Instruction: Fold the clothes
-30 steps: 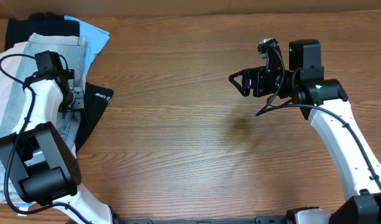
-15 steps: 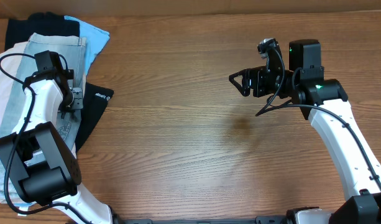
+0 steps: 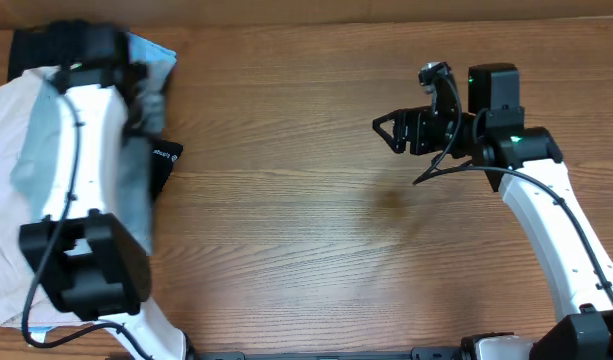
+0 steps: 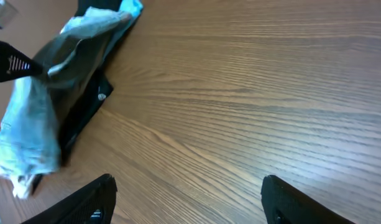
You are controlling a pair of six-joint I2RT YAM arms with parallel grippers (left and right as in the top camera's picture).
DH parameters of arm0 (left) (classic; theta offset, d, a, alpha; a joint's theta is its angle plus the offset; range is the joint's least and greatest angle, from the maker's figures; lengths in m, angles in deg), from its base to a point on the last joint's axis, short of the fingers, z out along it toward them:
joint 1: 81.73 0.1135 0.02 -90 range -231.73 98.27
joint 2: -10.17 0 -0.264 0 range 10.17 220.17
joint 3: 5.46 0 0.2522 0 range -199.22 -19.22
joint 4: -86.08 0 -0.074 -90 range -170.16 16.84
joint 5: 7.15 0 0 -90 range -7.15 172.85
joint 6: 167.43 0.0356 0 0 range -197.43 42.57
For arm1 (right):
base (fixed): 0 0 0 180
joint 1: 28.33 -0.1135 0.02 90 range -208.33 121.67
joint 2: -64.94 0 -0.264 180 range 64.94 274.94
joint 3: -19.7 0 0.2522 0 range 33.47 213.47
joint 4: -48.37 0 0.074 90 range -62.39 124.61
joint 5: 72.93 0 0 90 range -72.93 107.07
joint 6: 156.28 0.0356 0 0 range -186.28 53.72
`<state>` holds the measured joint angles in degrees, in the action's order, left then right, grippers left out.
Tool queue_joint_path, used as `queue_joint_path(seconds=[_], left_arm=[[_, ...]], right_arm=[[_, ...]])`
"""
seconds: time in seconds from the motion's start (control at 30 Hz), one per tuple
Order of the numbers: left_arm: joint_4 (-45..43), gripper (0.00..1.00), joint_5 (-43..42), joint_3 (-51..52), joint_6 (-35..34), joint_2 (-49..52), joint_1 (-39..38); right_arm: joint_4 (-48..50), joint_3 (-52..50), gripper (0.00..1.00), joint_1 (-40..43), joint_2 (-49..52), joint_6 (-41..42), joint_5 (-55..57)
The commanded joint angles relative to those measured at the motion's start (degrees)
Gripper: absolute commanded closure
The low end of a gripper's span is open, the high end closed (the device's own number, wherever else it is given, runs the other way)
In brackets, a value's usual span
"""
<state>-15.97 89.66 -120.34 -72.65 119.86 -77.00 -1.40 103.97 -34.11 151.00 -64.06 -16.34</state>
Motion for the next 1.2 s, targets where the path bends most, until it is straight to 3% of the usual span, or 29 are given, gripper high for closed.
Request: queue_joint_path(seconds=[0.0,0.33,0.57,0.6,0.67,0.73,0.8,0.83,0.93,1.0,1.17], left_arm=[[0.48,0.96,-10.95,-1.77,-2.25,-1.14,-9.66],[-12.13,0.96,-11.43,-1.75,-7.08,3.67,-29.53],[-22.51,0.96,-16.85,-1.75,-8.04,11.04,-37.62],[-23.89,0.96,-17.22,-1.75,-8.09,11.5,-38.21],[-26.23,0.92,-17.49,-2.21,-8.04,11.56,-38.93],[-25.18,0.7,-17.4,-5.16,-8.0,11.04,-38.88],[-21.64,0.31,-17.38,-10.62,-7.56,10.45,-37.77],[-19.02,0.22,-17.2,-14.29,-7.5,10.05,-36.81],[-11.17,0.17,-16.79,-25.18,-7.54,9.35,-33.27],[-4.17,0.01,-16.81,-34.93,-7.56,9.11,-28.96],[4.13,0.0,-16.74,-45.03,-7.52,9.09,-21.46]], right_arm=[[-1.81,2.45,0.22,3.56,-3.26,2.97,0.28],[-11.56,3.67,0.21,15.93,-7.43,2.89,0.33],[-16.76,3.67,0.2,21.99,-7.41,2.45,3.76],[-16.87,3.67,0.16,22.34,-7.41,2.25,3.82],[-17.09,3.67,0.16,22.8,-7.41,2.05,3.8],[-17.22,3.67,0.16,22.56,-7.41,1.88,3.76],[-17.4,3.67,0.16,21.24,-7.41,1.88,3.78],[-17.38,3.65,0.16,20.04,-7.41,1.86,3.78],[-16.7,3.39,0.16,15.28,-7.15,1.88,3.82],[-15.96,3.32,0.16,8.81,-5.44,1.92,4.04],[-12.5,3.32,0.16,-4.13,0.76,2.12,6.84]])
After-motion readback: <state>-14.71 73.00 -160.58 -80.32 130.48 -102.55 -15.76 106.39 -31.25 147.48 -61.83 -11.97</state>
